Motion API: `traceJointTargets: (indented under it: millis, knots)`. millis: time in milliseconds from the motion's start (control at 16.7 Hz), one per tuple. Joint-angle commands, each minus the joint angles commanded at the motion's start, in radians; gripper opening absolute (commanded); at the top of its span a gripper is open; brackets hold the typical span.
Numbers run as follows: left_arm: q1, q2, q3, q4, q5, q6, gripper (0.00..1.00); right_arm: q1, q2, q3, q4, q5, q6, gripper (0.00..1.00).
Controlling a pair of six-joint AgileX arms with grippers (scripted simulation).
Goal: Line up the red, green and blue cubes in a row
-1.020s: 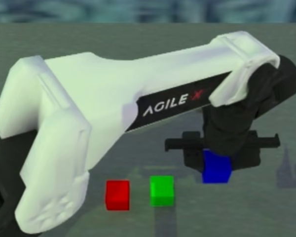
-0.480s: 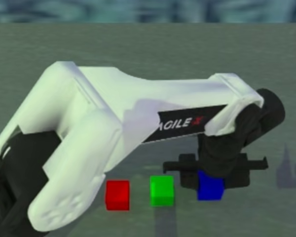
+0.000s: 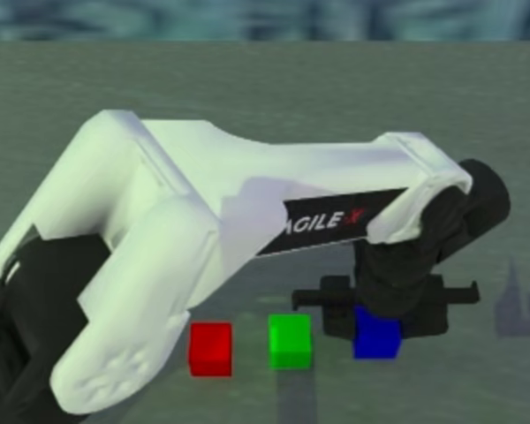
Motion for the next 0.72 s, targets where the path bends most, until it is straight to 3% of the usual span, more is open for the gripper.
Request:
traceJointTargets:
  millis: [480,720]
  knots:
    - [0.0,0.0,0.0,0.0,0.0,0.0,0.98,0.0,0.0,0.0,0.0,0.0,0.0,1.0]
    - [0.0,0.0,0.0,0.0,0.0,0.0,1.0,0.0,0.0,0.0,0.0,0.0,0.0,1.0]
